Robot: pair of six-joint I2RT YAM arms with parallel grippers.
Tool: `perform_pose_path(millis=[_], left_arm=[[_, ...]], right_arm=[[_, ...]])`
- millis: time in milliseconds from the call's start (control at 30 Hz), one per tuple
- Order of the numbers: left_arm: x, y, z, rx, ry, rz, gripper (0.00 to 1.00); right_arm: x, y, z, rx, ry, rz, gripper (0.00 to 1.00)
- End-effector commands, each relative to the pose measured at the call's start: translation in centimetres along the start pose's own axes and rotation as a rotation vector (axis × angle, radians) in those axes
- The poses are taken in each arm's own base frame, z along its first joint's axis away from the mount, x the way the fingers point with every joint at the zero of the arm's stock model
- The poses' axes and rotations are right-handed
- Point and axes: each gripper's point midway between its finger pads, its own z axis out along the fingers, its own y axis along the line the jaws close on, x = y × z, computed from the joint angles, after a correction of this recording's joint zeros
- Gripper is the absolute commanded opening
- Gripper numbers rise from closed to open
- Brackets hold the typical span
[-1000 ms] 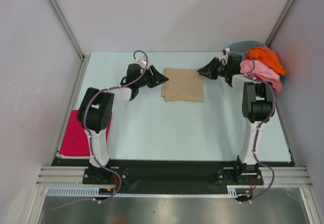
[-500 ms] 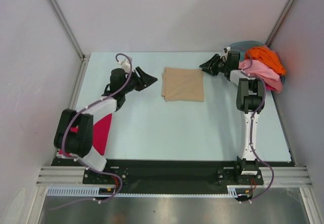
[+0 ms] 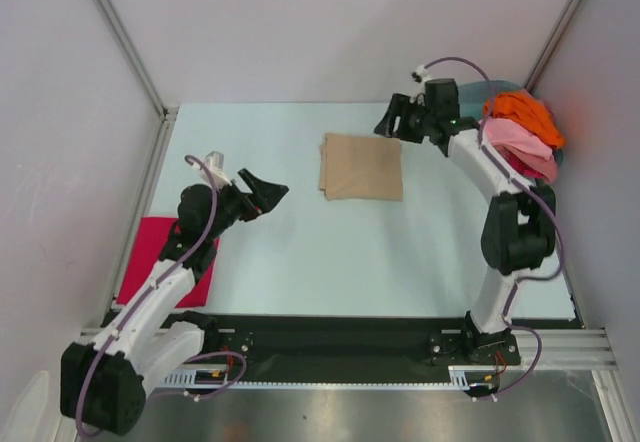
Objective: Fold and stack the t-shirts
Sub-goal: Fold the tshirt, then neatly place the folded tshirt to the corner
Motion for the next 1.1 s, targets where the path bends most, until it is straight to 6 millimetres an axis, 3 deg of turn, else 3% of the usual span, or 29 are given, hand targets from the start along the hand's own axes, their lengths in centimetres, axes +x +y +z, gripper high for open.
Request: perform_pose_path(millis=[0,33,67,100,133,167,200,233,267,300,333,400,433,533,600,667,700,800,833,867,933,1067], left_arm=[[0.8,1.4,-2.1,-0.06,-0.022,-0.063,0.96],[1.6,2.1,-2.4,-0.077,-0.008,-0.099,0.98],[1.9,2.1,-2.6,-0.081,-0.001,-0.116,1.0],[2.3,2.3,-2.9,-0.082,0.013,-0.131,1.0],[2.6,2.5,-3.0,-0.085,0.022,-0.145,1.0],[3.3,2.9,-3.2,-0.1,0.053,-0.158,1.0],[3.8,3.5,-3.4,-0.12,0.077,-0.177,1.0],[4.0,3.8,-3.5,-0.132,0.091,-0.189,1.0],[4.2,4.2,-3.5,-0.143,0.102,-0.198,1.0],[4.2,4.5,-3.7,-0.142,0.112,-0.209,1.0],[4.2,4.9,-3.8,-0.149,0.119,-0.22,1.0],[3.7,5.9,-4.0,-0.165,0.106,-0.246,1.0],[3.6,6.0,-4.2,-0.162,0.113,-0.261,1.0],[3.2,7.3,-4.8,-0.21,0.107,-0.305,1.0],[2.8,8.8,-5.2,-0.265,0.095,-0.345,1.0],[3.0,9.3,-5.1,-0.283,0.106,-0.361,1.0],[3.2,9.5,-5.1,-0.29,0.111,-0.368,1.0],[3.4,10.1,-4.8,-0.306,0.117,-0.375,1.0],[3.4,10.2,-4.7,-0.308,0.117,-0.372,1.0],[3.3,10.4,-4.6,-0.315,0.118,-0.366,1.0],[3.1,10.5,-4.4,-0.321,0.123,-0.356,1.0],[2.8,10.7,-4.0,-0.329,0.135,-0.347,1.0]], right_arm=[[4.0,3.1,-2.8,0.104,0.039,-0.225,0.68],[4.1,3.9,-3.9,0.137,0.011,-0.264,0.69],[5.8,3.8,-4.1,0.156,0.032,-0.31,0.71],[7.5,5.8,-4.2,0.137,0.044,-0.37,0.73],[7.1,6.4,-4.9,0.165,-0.001,-0.418,0.75],[8.8,6.1,-4.9,0.18,0.018,-0.497,0.76],[10.6,8.3,-4.9,0.142,0.023,-0.59,0.78],[10.5,8.8,-4.9,0.164,-0.024,-0.649,0.8],[11.4,9.4,-5.0,0.171,-0.029,-0.715,0.81],[13.5,10.2,-4.8,0.167,-0.008,-0.854,0.85],[14.0,10.6,-4.6,0.182,-0.03,-0.928,0.87],[16.7,9.9,-3.9,0.205,0.017,-1.193,0.9],[17.5,11.5,-3.8,0.204,-0.024,-1.3,0.9],[20.2,10.9,-2.5,0.196,0.02,-1.551,0.89],[21.8,10.1,-1.0,0.197,0.082,-1.613,0.84],[21.7,9.9,0.0,0.217,0.11,-1.676,0.76],[22.3,9.0,0.8,0.247,0.143,-1.711,0.74],[21.7,8.9,2.5,0.275,0.147,-1.794,0.7],[22.3,7.9,3.6,0.292,0.186,-1.825,0.68],[21.8,8.1,4.2,0.301,0.188,-1.855,0.65],[22.1,6.7,5.5,0.316,0.238,-1.895,0.63],[20.9,6.4,7.5,0.313,0.241,-1.901,0.54]])
